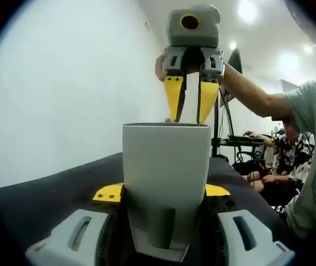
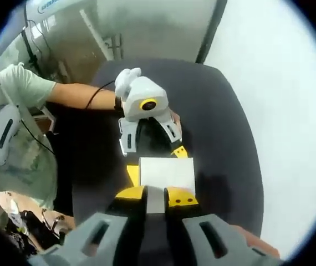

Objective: Assemble the cup parts correctly, then place the assembled cup into the box.

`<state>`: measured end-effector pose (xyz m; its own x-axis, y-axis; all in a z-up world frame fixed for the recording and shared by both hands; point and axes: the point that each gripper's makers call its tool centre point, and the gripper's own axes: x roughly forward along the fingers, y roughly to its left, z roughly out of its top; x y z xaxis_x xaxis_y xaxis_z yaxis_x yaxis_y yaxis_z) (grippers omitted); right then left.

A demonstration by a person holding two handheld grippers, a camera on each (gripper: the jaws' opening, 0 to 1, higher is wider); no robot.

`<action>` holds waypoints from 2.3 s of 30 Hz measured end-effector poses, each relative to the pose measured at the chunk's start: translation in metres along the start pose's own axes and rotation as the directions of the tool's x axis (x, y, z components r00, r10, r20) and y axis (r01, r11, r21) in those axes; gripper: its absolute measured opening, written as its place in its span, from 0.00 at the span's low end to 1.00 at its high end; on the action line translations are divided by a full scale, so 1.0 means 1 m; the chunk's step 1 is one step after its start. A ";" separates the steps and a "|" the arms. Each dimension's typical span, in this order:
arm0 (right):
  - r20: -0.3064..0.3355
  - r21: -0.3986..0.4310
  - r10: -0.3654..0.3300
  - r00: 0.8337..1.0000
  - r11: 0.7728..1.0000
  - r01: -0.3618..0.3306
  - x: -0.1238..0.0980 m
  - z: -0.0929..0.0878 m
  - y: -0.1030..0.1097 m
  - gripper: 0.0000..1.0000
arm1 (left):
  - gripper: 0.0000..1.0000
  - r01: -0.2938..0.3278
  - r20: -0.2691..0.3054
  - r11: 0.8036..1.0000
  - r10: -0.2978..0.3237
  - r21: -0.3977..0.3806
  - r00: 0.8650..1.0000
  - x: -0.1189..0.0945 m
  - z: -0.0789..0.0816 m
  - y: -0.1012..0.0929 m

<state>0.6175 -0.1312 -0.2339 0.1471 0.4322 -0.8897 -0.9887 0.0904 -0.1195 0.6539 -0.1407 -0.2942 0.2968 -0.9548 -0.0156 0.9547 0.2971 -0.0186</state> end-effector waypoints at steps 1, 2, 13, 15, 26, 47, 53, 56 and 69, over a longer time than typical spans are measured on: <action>-0.003 0.002 0.002 1.000 1.000 -0.002 0.000 0.000 -0.001 0.11 | 0.48 0.001 0.000 1.000 -0.001 0.000 1.000 0.000 0.000 0.000; -0.010 0.009 -0.002 1.000 1.000 0.002 -0.001 0.000 -0.003 0.11 | 0.48 0.000 -0.001 1.000 0.000 -0.002 1.000 0.000 0.000 0.000; 0.113 0.007 -0.006 0.994 1.000 0.005 -0.021 0.004 0.005 0.14 | 0.47 -0.012 -0.033 1.000 0.011 -0.013 0.999 -0.005 0.002 0.001; 0.109 0.004 -0.039 0.993 0.999 0.039 -0.027 -0.002 0.006 0.14 | 0.46 -0.019 -0.060 1.000 0.019 0.003 0.998 -0.007 0.003 0.002; 0.312 0.071 -0.195 0.930 0.981 0.181 -0.069 -0.021 0.016 0.35 | 0.49 -0.150 -0.076 0.987 0.154 0.055 0.985 -0.063 0.049 0.018; 0.635 0.353 -0.518 0.574 0.855 0.381 -0.127 -0.062 0.043 0.88 | 0.96 -0.348 0.014 0.931 0.349 0.105 0.937 -0.154 0.106 -0.029; 0.646 0.465 -0.607 0.463 0.794 0.393 -0.122 -0.094 0.043 0.93 | 0.96 -0.428 0.033 0.899 0.427 0.087 0.904 -0.177 0.092 -0.025; 0.641 0.540 -0.642 0.421 0.767 0.347 -0.111 -0.117 0.049 0.89 | 0.96 -0.473 0.059 0.880 0.471 0.035 0.880 -0.184 0.082 -0.027; 0.568 0.674 -0.728 0.384 0.679 0.291 -0.058 -0.184 0.057 0.93 | 0.96 -0.548 0.057 0.836 0.547 -0.001 0.835 -0.188 0.014 -0.030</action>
<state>0.5473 -0.3162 -0.2707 0.7926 0.6098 -0.0048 -0.6094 0.7917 -0.0433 0.5692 0.0300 -0.2769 0.7715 -0.6353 0.0341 0.6359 0.7717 -0.0078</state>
